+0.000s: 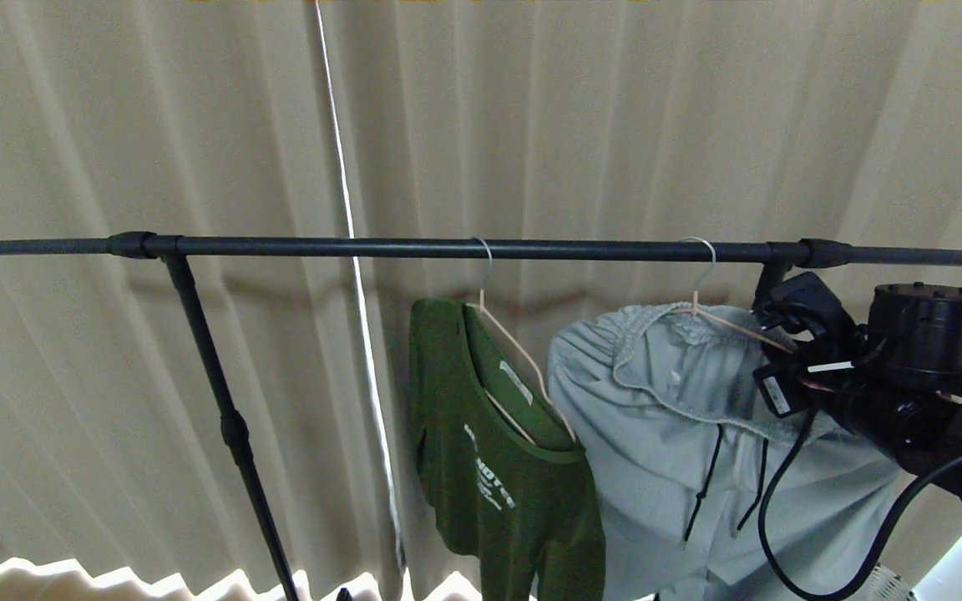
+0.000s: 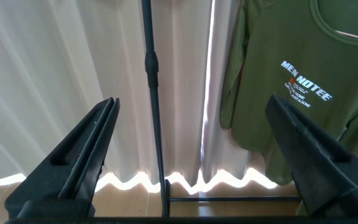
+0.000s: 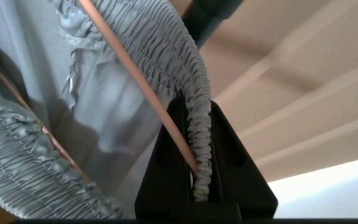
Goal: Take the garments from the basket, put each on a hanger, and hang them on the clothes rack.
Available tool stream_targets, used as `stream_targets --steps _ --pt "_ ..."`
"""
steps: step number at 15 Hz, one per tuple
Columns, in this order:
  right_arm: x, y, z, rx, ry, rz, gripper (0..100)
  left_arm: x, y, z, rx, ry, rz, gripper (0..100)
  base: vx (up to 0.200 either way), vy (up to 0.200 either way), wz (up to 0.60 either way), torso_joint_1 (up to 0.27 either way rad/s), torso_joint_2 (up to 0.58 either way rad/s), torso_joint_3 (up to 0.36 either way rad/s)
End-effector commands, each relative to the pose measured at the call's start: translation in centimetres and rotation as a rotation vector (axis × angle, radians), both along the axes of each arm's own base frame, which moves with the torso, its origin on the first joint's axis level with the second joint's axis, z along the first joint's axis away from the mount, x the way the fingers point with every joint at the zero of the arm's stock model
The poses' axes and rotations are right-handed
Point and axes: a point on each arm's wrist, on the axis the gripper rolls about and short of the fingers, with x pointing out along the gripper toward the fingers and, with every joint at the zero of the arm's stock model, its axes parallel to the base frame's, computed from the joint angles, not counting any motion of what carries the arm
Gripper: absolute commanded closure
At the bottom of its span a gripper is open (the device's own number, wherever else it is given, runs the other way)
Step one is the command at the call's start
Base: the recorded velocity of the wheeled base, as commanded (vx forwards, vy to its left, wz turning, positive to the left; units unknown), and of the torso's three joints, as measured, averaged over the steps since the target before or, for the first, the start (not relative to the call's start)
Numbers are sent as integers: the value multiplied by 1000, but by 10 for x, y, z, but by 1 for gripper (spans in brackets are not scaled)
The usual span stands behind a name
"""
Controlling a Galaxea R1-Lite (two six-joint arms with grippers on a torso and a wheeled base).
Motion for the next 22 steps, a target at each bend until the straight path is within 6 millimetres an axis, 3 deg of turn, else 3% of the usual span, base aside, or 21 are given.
stream_targets --steps 1,3,4,13,20,22 --pt "-1 8 -3 -3 10 30 100 0 0 0 -1 -2 1 0 0 0 0 0 0 0" --pt "-2 10 -4 -4 16 39 100 0 0 0 -1 0 1 0 0 0 0 0 0 0" --pt "-2 10 -4 -4 18 41 0 0 0 0 -1 0 1 0 0 0 0 0 0 0" --pt "-32 29 -28 307 -23 96 0 0 0 0 -1 -2 1 0 0 0 0 0 0 0" --pt "-27 32 -48 453 -253 191 0 0 0 0 -3 -2 0 0 0 0 0 0 0 0" --pt "-33 30 -50 466 -232 189 0 0 0 0 -3 -2 0 0 0 0 0 0 0 0"
